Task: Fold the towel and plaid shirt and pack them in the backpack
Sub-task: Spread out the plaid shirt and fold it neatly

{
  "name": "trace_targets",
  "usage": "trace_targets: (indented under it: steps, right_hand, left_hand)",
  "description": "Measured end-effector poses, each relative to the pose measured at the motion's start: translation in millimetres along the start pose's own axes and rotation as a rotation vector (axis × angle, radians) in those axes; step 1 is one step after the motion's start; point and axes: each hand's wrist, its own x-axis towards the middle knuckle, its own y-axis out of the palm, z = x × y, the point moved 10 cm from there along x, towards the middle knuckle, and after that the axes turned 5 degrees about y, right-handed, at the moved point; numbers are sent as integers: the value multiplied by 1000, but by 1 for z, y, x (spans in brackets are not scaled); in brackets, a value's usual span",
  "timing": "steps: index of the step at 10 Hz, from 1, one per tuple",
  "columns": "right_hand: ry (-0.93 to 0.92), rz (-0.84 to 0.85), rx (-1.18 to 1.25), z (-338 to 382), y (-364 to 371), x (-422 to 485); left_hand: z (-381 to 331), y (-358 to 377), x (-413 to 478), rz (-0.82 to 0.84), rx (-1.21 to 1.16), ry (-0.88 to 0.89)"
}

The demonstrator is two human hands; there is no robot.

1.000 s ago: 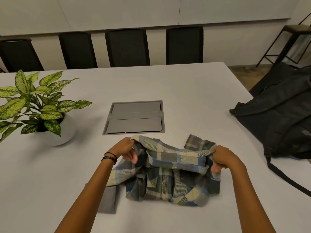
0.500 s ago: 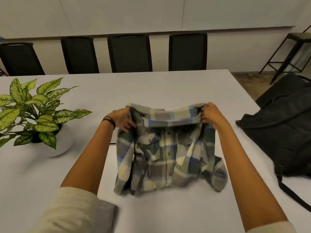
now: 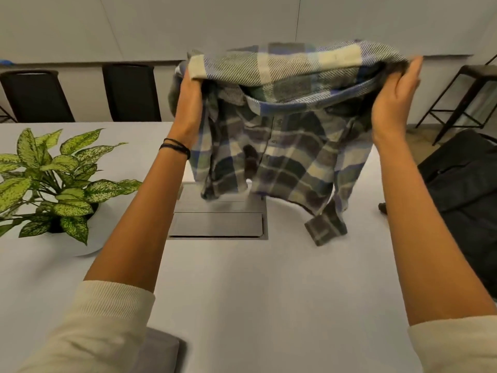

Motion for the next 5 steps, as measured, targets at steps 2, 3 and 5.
trace_targets:
  steps: [2,3,5]
  right_hand:
    - [20,102,-56,-41,-8,-23]
    - [33,114,-114,-62,-14,-36]
    - [125,113,-161,-91,-34,-69]
  left_hand:
    - [46,-21,-34,126,270,-62]
    - [68,-32,-51,206,443,-107]
    - [85,-45,-95,228,428,-54]
